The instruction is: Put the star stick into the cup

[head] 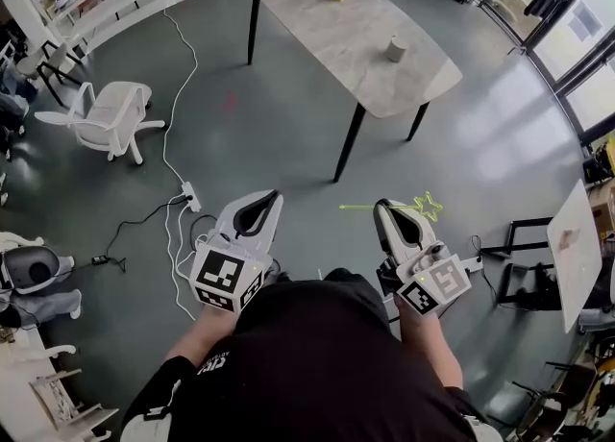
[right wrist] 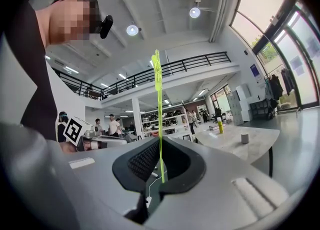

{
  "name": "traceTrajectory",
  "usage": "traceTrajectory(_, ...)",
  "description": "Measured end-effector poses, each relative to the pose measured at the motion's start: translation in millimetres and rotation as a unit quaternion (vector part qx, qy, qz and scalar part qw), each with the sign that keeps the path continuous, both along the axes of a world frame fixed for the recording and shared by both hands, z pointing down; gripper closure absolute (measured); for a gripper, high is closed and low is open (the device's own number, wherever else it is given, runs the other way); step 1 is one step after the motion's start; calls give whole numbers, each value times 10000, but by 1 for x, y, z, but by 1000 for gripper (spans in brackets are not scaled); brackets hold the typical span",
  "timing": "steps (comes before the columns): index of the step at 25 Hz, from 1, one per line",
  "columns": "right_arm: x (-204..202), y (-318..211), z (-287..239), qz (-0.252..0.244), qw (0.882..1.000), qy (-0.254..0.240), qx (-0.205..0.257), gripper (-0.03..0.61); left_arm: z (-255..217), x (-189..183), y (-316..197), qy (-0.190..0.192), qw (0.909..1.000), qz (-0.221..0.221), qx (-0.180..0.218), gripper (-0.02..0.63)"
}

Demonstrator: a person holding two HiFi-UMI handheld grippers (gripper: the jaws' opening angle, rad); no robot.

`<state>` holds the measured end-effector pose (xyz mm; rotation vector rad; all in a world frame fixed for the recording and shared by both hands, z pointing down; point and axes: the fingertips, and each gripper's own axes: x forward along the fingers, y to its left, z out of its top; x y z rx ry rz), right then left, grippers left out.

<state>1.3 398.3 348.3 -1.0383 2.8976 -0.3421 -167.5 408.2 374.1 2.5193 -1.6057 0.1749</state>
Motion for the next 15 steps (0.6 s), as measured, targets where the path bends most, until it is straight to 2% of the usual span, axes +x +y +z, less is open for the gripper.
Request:
traceTrajectory(4, -17, 3, 6, -15, 9999, 30, -157, 554, 8, -10, 10, -103, 9999, 122, -48, 611)
traceTrajectory(9, -35, 7, 18, -131, 9993, -35, -355, 554, 21, -24, 5, 13, 9998, 58, -201, 611)
traceTrajectory(15, -38, -19, 30, -170, 9972, -231, -695, 552, 25, -27, -18, 77, 9996, 62, -271, 611)
